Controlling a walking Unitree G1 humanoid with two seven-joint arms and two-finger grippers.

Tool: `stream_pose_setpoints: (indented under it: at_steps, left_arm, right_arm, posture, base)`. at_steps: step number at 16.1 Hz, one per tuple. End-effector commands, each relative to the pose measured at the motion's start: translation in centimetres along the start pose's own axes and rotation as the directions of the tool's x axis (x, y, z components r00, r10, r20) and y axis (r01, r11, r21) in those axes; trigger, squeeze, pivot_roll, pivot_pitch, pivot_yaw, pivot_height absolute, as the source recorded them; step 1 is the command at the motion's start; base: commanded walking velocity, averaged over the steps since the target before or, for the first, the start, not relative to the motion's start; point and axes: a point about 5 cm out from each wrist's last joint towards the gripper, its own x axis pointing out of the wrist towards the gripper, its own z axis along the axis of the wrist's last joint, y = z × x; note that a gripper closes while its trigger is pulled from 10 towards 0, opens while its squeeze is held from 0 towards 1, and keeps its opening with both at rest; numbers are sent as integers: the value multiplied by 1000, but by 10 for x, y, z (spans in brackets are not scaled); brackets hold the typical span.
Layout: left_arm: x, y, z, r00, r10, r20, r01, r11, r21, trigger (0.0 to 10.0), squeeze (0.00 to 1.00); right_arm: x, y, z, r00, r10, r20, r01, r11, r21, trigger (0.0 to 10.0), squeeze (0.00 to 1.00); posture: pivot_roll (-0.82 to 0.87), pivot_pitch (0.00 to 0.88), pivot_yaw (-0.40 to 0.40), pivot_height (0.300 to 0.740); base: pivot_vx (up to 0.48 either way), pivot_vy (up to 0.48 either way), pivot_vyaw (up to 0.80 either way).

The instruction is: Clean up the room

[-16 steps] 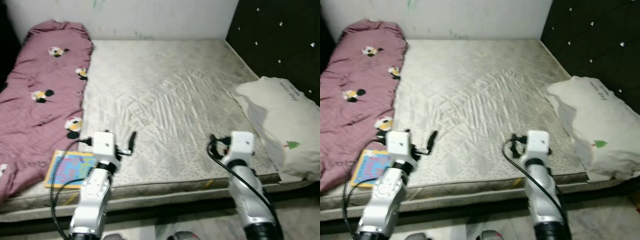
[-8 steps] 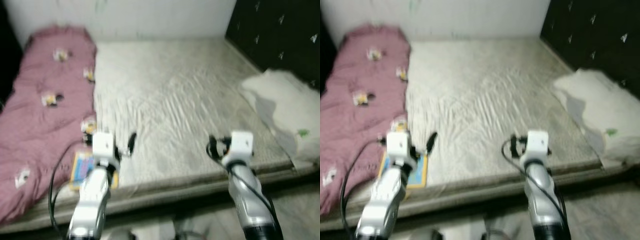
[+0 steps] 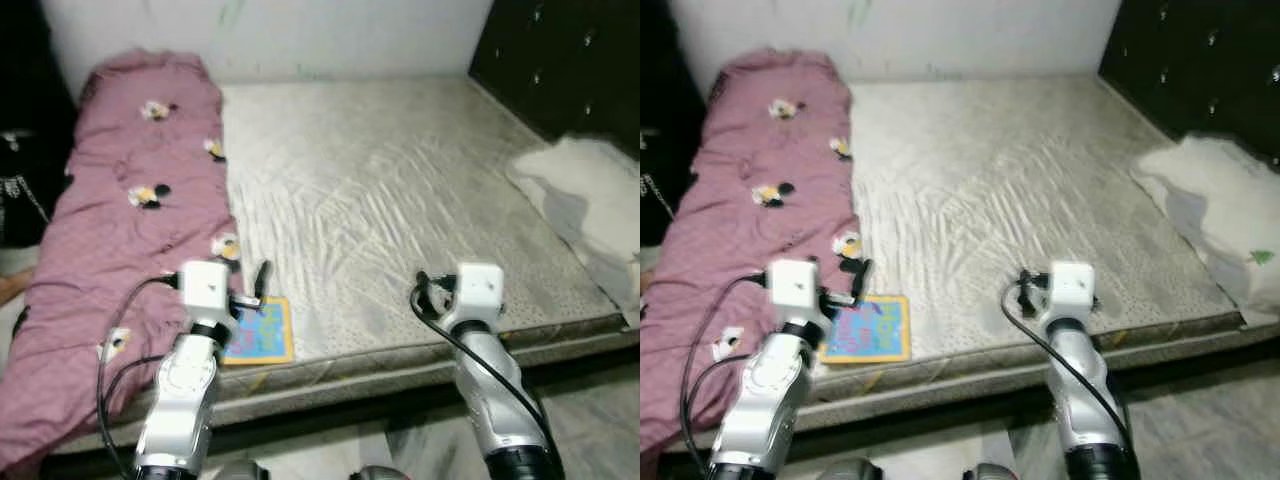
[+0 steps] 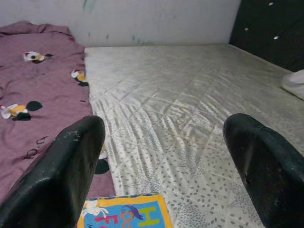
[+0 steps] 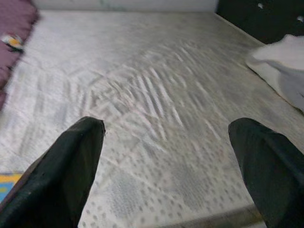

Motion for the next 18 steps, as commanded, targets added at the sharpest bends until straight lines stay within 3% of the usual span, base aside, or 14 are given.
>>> stream_pose_setpoints:
  at_steps: [1, 7, 16, 18]
  left_arm:
    - [0, 7, 3, 1000, 16, 7, -16, 1000, 15, 10000, 0]
    - [0, 13, 5, 999, 48, 19, -48, 998, 29, 10000, 0]
    - [-3, 8, 8, 999, 3, 37, -4, 1000, 24, 10000, 0]
    - [-3, 7, 9, 999, -11, 42, 10, 1000, 19, 10000, 0]
  right_arm:
    - [2, 4, 7, 1000, 10, 25, -10, 1000, 8, 10000, 0]
    - [3, 6, 10, 999, 23, 41, -22, 1000, -14, 10000, 0]
    - [1, 8, 8, 999, 35, 38, -35, 999, -16, 10000, 0]
    - [0, 8, 8, 999, 34, 41, -33, 999, -18, 10000, 0]
  posture:
    - [-30, 0, -52, 740]
    - [-19, 0, -53, 740]
    - [-21, 0, -50, 740]
    - [-24, 0, -49, 740]
  base:
    - [0, 480, 0]
    - [0, 456, 181]
    - [0, 0, 0]
    - [126, 0, 547]
